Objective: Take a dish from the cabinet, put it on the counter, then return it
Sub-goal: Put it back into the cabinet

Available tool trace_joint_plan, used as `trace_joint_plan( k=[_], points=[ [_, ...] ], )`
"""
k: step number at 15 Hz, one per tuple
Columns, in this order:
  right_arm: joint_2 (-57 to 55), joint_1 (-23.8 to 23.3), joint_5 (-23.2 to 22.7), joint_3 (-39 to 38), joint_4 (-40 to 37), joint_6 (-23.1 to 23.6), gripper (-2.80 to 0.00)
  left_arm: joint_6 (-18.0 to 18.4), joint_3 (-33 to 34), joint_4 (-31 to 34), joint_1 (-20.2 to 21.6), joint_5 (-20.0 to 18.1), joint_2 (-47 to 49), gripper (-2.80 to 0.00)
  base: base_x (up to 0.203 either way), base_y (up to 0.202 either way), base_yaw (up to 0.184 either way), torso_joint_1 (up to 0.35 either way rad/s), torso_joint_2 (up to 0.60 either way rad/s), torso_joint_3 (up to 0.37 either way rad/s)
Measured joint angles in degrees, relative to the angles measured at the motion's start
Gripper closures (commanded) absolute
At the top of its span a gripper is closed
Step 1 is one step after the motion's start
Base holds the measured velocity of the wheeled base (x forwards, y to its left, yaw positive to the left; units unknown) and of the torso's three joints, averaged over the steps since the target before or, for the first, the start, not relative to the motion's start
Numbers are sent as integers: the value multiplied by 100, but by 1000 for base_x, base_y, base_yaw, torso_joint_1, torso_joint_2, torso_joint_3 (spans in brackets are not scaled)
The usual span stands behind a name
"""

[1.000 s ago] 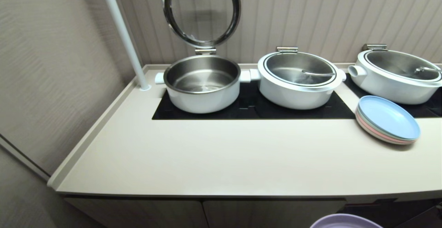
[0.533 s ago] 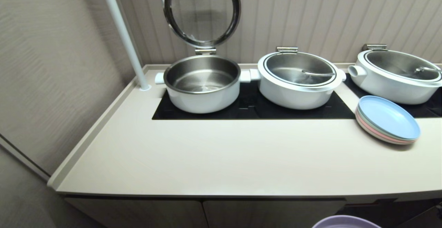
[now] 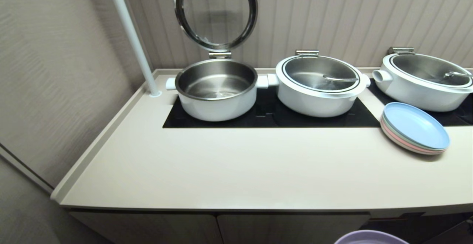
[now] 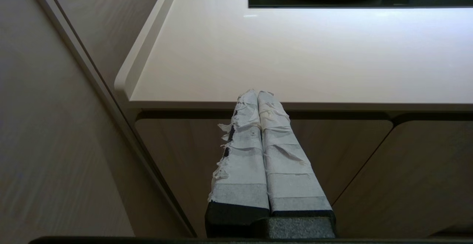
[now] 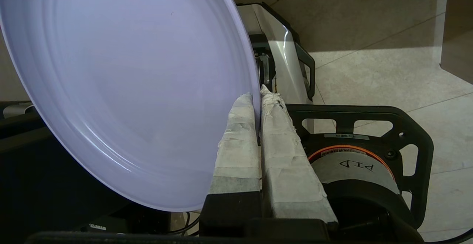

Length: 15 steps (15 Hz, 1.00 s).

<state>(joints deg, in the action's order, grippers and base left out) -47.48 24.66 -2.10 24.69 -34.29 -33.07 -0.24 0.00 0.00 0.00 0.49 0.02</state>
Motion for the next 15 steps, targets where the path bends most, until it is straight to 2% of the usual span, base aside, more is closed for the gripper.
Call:
trace_joint_plan(
  k=[4, 15],
  points=[
    [20, 0, -5, -2, 4, -68, 0, 0, 0, 2, -2, 6, 0, 0, 0, -27, 3, 0, -1, 1],
    [16, 13, 1, 0, 1, -110, 0, 2, 0, 0, 0, 5, 0, 0, 0, -194, 1, 4, 2, 2]
  ],
)
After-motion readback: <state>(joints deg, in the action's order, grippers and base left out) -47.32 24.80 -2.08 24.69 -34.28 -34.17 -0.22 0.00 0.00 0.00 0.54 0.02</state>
